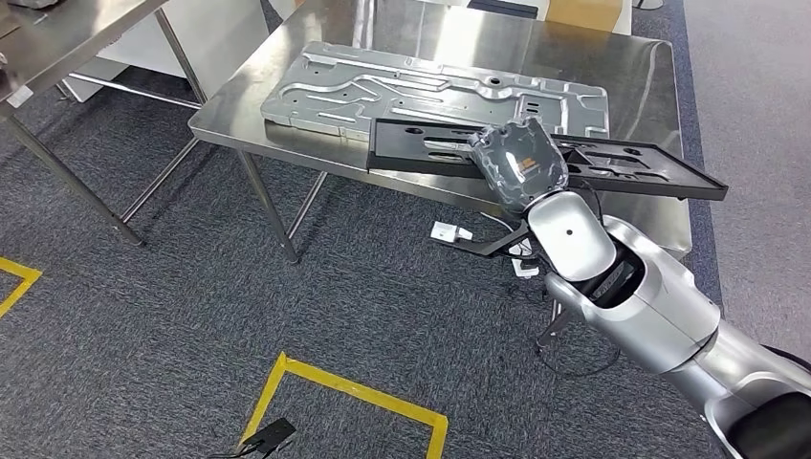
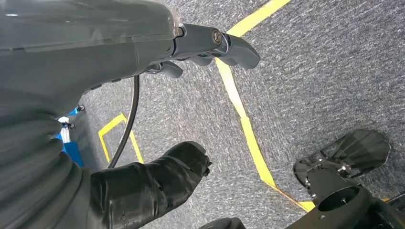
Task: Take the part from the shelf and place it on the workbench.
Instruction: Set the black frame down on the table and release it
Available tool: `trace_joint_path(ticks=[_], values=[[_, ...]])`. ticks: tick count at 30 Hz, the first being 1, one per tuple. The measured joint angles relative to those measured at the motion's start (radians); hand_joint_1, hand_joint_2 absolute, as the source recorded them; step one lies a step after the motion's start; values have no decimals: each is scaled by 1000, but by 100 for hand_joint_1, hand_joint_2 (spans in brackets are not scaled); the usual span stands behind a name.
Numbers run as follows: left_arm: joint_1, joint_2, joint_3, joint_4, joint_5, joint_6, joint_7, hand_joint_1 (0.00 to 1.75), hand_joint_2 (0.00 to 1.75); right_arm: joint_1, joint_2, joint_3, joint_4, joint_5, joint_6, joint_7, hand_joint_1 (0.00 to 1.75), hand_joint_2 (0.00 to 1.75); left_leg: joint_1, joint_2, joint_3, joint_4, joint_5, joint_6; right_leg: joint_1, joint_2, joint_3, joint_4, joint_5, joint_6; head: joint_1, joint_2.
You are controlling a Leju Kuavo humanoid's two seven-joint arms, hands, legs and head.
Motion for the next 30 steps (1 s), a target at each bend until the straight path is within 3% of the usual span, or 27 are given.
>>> trace_joint_path(ticks=[2, 3, 5, 7, 8, 11, 13, 17, 19, 21, 22, 23, 24, 26, 27, 30], values=[[-1, 0, 0, 0, 0, 0, 0, 0, 175, -2, 1, -2, 1, 0, 0, 1, 175, 175, 7, 3, 15, -21, 8, 7, 1, -1, -8, 22, -17, 6, 2, 0], [-2, 0, 0, 0, 0, 0, 0, 0, 175, -4, 1, -2, 1, 0, -1, 1, 175, 175, 10, 4, 21, -29, 11, 10, 1, -1, -26, 60, -39, 8, 4, 0], [-5, 0, 0, 0, 0, -1, 0, 0, 175, -5, 2, -3, 2, -1, -1, 2, 175, 175, 10, 6, 25, -31, 11, 12, -2, -2, -89, 181, -94, 13, 6, 0], [-5, 0, 0, 0, 0, -1, 0, 0, 175, -1, 2, -3, 4, -1, -1, 2, 175, 175, 13, 5, 25, -29, 8, 11, -9, -2, -142, 268, -112, 19, 6, 0], [-4, 0, 0, 0, 0, -1, 0, 0, 175, 1, 2, -3, 5, -2, 0, 2, 175, 175, 16, 3, 25, -25, 4, 7, -14, -3, -143, 258, -91, 24, 5, 0], [-4, 0, 0, 0, 0, -1, 0, 0, 175, 0, 2, -3, 7, -3, -1, 2, 175, 175, 27, -1, 23, 2, -19, -16, -23, -4, -64, 83, 5, 38, 7, 0], [-5, 1, 0, 0, 0, 0, 0, 0, 175, -1, 2, -3, 8, -4, 0, 2, 175, 175, 27, -4, 20, 13, -29, -31, -19, -2, -34, 27, 12, 28, 9, 0], [-6, -2, 0, 0, 0, 5, 0, 0, 175, -2, 2, -4, 8, -9, 3, 3, 175, 175, 32, 0, 20, 21, -39, -52, -13, 2, -22, 18, 6, -11, 7, 0], [-7, -2, 0, 0, -1, 9, 0, 0, 175, -5, 2, -6, 8, -9, 4, 4, 175, 175, 33, 4, -21, 105, -74, -55, -14, 2, -8, 11, 2, -25, 2, 0], [-5, -2, 0, 0, -3, 16, 1, 0, 175, -6, 2, -7, 8, -9, 7, 5, 175, 175, 31, 4, -98, 234, -114, -54, -10, 3, 2, 11, -6, -33, 0, 0], [-3, -2, 0, 0, -4, 19, 1, 0, 175, -6, 2, -6, 8, -10, 11, 6, 175, 175, 30, 4, -129, 276, -117, -52, -8, 4, 7, 12, -11, -35, 0, 0], [0, -2, 0, 0, -6, 22, 2, 0, 175, -6, 2, -6, 8, -11, 15, 7, 175, 175, 29, 4, -144, 283, -102, -48, -5, 5, 13, 12, -16, -35, 0, 0], [3, -3, 0, 0, -8, 25, 2, 0, 175, -6, 2, -6, 8, -12, 20, 10, 175, 175, 27, 4, -139, 251, -69, -43, -3, 6, 19, 13, -22, -35, 0, 0], [6, -6, 0, 0, -10, 30, 3, 0, 175, -6, 2, -7, 8, -13, 26, 15, 175, 175, 18, 4, -90, 125, 8, -24, 0, 7, 35, 12, -34, -31, 0, 0], [6, -6, 0, 0, -11, 31, 3, 0, 175, -6, 1, -8, 7, -14, 29, 17, 175, 175, 12, 4, -63, 67, 29, -16, 1, 8, 41, 10, -39, -27, 1, 0], [6, -7, -1, 0, -11, 30, 1, 0, 175, -6, -1, -9, 3, -12, 37, 20, 175, 175, 2, 5, -29, 5, 27, -3, 1, 9, 50, 7, -41, -10, 1, 0]])
